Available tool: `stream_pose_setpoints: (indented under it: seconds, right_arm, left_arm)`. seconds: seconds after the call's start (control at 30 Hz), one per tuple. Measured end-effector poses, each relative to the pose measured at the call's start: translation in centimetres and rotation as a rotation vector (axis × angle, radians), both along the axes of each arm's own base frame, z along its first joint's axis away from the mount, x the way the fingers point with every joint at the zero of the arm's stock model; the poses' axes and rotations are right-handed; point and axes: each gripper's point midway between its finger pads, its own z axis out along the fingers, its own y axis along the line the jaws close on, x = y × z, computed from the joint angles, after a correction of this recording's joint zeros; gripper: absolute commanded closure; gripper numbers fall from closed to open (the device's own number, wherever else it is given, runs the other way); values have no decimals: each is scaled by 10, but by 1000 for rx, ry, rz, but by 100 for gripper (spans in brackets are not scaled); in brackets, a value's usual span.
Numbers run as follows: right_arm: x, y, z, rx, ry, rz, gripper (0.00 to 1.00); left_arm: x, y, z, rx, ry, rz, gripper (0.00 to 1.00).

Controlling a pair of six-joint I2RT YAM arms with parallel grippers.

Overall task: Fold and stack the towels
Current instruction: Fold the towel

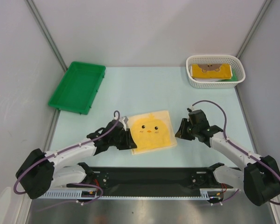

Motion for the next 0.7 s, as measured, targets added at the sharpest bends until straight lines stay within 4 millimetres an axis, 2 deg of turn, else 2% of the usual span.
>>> stream_pose_setpoints:
  seconds: [0.07, 0.27, 0.4, 0.5, 0.7]
  right_arm:
    - [1, 2, -2, -3, 9, 4, 70]
    - [-2, 5, -12, -15, 44, 21, 71]
    - [0, 9, -10, -7, 27, 30, 71]
    - [0, 10, -14, -11, 32, 32, 67]
    - [-5, 1, -26, -53, 51, 12, 66]
  left_arm:
    - [-3, 3, -9, 26, 27, -1, 60]
    - [-14, 13, -35, 92, 97, 7, 54]
    - [-12, 13, -38, 95, 97, 16, 54]
    - [-8, 8, -39, 79, 94, 25, 54]
    - [-6, 10, -38, 89, 85, 44, 53]
